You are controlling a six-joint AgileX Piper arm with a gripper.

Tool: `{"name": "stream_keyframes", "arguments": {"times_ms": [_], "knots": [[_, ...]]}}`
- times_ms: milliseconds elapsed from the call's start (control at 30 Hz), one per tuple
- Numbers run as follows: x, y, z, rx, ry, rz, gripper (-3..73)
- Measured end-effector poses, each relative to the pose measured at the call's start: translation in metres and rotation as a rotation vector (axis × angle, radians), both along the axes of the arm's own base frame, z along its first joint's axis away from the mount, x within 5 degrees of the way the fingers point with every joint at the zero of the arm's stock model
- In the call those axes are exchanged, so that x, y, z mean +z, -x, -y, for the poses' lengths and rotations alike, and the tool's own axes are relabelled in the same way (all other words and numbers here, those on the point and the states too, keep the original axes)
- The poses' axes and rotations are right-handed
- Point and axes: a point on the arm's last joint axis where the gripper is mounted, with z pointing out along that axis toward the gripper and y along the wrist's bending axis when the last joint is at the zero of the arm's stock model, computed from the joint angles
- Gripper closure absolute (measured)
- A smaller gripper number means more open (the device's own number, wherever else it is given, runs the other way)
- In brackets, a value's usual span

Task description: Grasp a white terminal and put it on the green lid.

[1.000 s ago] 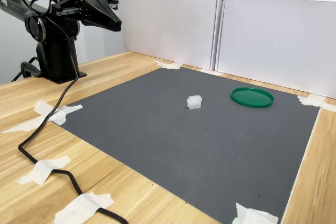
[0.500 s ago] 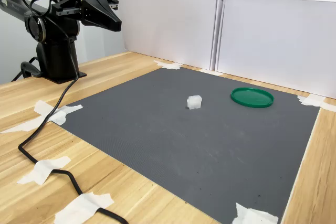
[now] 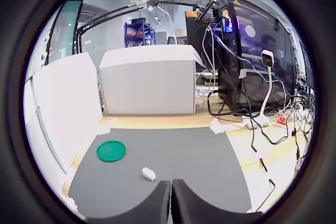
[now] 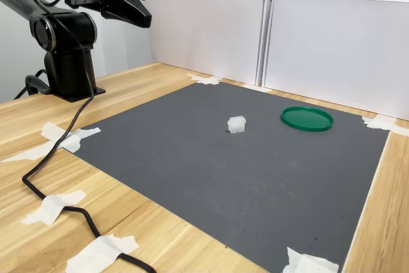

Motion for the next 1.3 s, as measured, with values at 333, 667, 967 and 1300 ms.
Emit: {"name": "stream_keyframes", "arguments": {"times_ms": [333, 667, 967, 1300], "knots": [[0.027, -0.028, -0.006, 0.104, 0.075, -0.414, 71.1], [0.054, -0.092, -0.005, 0.165, 0.168, -0.623, 66.1], [0.059, -0.161, -0.007, 0.193, 0.151, -0.814, 24.7], [0.04, -0.23, -0.008, 0.125, 0.045, -0.965, -2.0]]}}
